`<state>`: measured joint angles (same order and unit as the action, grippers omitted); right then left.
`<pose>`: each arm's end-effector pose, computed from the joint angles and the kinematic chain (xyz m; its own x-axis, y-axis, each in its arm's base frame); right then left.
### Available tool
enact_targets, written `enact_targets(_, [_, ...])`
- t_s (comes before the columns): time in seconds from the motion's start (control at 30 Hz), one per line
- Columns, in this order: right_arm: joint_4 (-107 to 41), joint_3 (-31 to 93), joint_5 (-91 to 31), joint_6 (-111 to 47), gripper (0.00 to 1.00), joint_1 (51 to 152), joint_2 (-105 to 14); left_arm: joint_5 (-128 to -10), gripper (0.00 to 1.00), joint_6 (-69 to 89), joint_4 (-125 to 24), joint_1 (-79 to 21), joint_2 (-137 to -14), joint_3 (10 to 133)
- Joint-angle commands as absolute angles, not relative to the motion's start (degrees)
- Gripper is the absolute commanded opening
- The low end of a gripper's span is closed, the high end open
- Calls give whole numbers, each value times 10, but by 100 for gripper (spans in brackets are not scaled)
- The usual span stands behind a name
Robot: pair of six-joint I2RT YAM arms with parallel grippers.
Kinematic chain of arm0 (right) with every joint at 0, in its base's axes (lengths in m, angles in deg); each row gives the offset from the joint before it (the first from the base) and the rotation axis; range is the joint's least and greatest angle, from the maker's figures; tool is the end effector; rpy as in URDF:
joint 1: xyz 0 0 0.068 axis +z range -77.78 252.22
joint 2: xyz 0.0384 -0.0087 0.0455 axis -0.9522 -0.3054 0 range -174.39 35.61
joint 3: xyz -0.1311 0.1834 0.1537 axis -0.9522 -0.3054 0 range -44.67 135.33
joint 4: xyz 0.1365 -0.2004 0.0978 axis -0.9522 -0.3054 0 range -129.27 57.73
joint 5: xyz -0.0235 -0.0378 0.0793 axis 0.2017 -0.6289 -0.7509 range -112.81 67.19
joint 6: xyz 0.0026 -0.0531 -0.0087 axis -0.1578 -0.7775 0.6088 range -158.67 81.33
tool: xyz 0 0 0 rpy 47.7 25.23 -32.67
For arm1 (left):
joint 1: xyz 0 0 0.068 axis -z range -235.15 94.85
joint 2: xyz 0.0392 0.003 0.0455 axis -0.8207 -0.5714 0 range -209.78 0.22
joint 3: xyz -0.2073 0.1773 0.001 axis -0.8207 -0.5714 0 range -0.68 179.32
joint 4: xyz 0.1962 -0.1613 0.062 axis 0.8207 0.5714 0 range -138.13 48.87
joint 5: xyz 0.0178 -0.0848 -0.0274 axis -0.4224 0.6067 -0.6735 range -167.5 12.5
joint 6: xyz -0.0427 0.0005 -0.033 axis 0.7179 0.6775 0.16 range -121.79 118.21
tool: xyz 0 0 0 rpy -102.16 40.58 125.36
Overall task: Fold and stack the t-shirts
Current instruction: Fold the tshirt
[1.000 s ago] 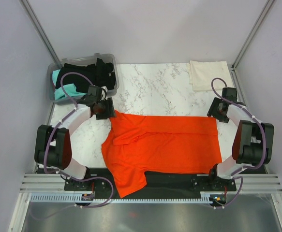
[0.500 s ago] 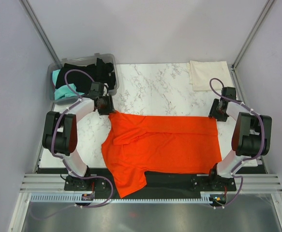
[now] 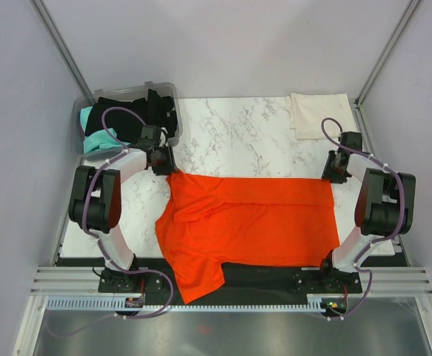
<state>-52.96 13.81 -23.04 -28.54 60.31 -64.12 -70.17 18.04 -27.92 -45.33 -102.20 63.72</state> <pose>0.3327 -0.0700 0.1606 -0.8140 0.3514 -0.4625 0.3532 0.9316 0.0862 0.3581 -0.0665 0.1748 -0.8678 -0.1913 -0.4586 -0.0628 0.9577 -0.2807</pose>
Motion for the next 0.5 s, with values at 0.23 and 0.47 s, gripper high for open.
enact_targets(0.23, [-508,154,-184,-222,0,601,-663,-741,2,186,-313,-467,-1037,669])
enact_targets(0.47, [-451,158,-184,-171,0,603,-671,-773,2,214,-351,-468,-1019,640])
